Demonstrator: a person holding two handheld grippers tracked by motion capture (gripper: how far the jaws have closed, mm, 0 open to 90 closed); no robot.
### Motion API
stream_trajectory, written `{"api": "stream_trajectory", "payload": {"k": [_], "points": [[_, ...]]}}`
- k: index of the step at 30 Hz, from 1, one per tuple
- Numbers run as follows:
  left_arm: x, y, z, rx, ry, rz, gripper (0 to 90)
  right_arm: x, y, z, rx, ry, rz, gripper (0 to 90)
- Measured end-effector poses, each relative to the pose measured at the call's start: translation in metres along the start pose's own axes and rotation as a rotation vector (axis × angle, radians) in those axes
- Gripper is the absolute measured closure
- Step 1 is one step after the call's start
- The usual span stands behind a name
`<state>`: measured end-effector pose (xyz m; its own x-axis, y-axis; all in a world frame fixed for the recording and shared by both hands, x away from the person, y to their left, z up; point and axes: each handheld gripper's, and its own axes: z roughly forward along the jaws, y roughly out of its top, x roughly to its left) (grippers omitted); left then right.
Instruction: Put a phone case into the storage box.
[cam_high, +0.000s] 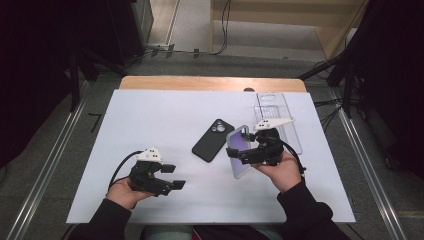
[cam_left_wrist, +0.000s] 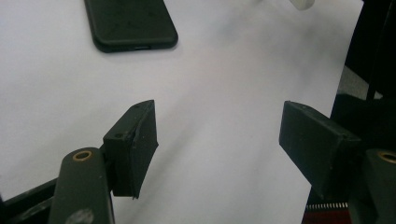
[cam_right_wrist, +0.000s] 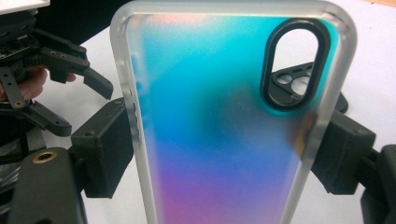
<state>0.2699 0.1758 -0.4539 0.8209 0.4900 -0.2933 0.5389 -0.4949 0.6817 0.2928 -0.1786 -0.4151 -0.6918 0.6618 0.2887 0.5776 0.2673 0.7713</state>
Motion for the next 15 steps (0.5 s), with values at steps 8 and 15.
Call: {"api": "stream_trajectory", "payload": {"k": [8, 15], "points": [[0.0, -0.002, -0.003, -0.02, 0.052, -0.03, 28.0, -0.004, 0.002, -0.009, -0.031, -0.038, 0.018, 16.4], [0.006, -0.003, -0.004, -0.018, 0.076, -0.064, 28.0, -0.009, 0.005, -0.021, -0.079, -0.084, 0.035, 16.4]]}}
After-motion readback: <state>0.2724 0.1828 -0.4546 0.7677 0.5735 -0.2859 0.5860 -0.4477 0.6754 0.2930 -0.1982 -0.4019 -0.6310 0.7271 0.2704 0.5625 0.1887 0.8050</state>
